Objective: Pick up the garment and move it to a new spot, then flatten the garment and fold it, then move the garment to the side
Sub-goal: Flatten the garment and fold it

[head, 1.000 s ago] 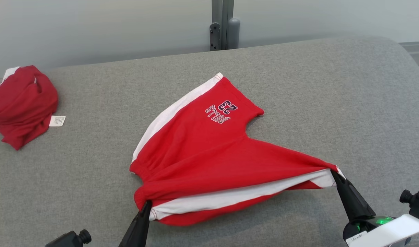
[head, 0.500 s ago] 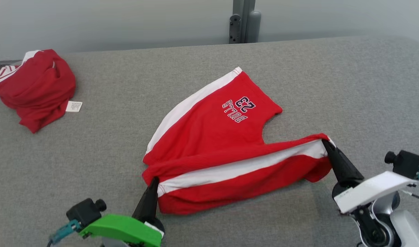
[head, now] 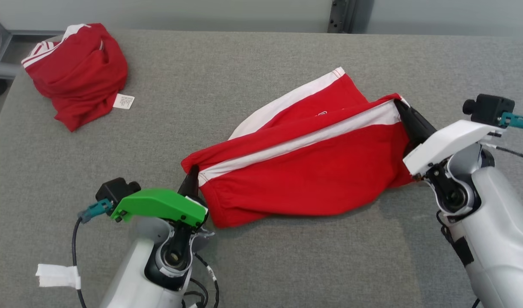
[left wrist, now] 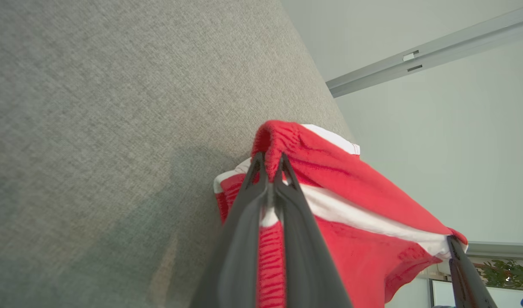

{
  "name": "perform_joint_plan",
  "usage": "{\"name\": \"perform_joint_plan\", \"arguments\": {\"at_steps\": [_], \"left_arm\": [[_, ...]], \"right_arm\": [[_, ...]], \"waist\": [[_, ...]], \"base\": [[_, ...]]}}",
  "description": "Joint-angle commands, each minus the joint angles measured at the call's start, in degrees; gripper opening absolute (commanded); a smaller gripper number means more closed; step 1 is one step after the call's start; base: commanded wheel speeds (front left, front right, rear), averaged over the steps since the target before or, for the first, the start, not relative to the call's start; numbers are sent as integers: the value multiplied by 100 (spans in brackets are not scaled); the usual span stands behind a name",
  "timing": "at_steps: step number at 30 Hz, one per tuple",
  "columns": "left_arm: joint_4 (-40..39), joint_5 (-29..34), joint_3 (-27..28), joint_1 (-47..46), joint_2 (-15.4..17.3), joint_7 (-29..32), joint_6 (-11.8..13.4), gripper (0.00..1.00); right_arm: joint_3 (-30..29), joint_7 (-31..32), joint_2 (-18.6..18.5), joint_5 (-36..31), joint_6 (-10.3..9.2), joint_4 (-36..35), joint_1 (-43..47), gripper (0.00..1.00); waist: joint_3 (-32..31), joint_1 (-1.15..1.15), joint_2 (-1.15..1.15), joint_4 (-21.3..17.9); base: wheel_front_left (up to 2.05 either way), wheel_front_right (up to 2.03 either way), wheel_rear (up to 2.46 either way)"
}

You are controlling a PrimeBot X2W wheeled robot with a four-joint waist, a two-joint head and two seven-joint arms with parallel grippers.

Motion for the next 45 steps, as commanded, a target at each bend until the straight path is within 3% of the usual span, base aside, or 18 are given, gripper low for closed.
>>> {"name": "perform_joint_plan", "arguments": {"at_steps": [1, 13, 24, 27, 29, 30, 31, 32, 33, 40, 45], "left_arm": [[145, -66, -37, -223, 5, -55, -8, 0], [995, -1154, -1142, -1402, 1, -645, -10, 0], [1353, -1863, -1902, -1961, -1, -1074, -122, 2], [1386, -1975, -2107, -2065, -1, -1125, -183, 15], [1389, -1906, -2269, -2140, -2, -1185, -244, 44], [1395, -1803, -2365, -2182, -2, -1232, -283, 85], [1403, -1701, -2443, -2216, -1, -1269, -322, 100], [1403, -1603, -2516, -2237, -1, -1313, -371, 100], [1403, -1505, -2575, -2256, -2, -1359, -416, 100], [1190, -482, -2694, -2016, 232, -1570, -605, 100], [559, 498, -1942, -1437, 431, -1560, -532, 100]], "right_arm": [[22, 29, -72, -44, 2, 218, -246, 0], [568, 64, -317, -190, 2, 2057, -2021, 0], [1040, -113, -384, -87, 2, 3253, -2828, 0], [1165, -174, -403, -102, 2, 3490, -2985, 0], [1262, -266, -419, -138, 2, 3579, -3070, 0], [1300, -323, -438, -144, 2, 3633, -3098, 18], [1340, -372, -455, -145, 2, 3674, -3130, 41], [1385, -421, -466, -140, 2, 3707, -3165, 77], [1427, -481, -479, -139, 2, 3731, -3196, 100], [1721, -924, -607, -36, 2, 3754, -3231, 100], [2092, -1123, -777, 146, 2, 3370, -3003, 100]], "waist": [[218, 0, 0, 222], [707, 0, 0, 653], [938, 0, 0, 864], [982, 0, 0, 912], [1005, 0, 0, 941], [1012, 0, 0, 959], [1020, 0, 0, 976], [1026, 0, 0, 992], [1029, 0, 0, 1006], [996, 0, 0, 1001], [884, 0, 0, 870]], "base": [[0, 0, 0], [0, 0, 0], [0, 0, 0], [0, 0, 0], [0, 0, 0], [0, 0, 0], [0, 0, 0], [0, 0, 0], [0, 0, 0], [0, 0, 0], [0, 0, 0]]}}
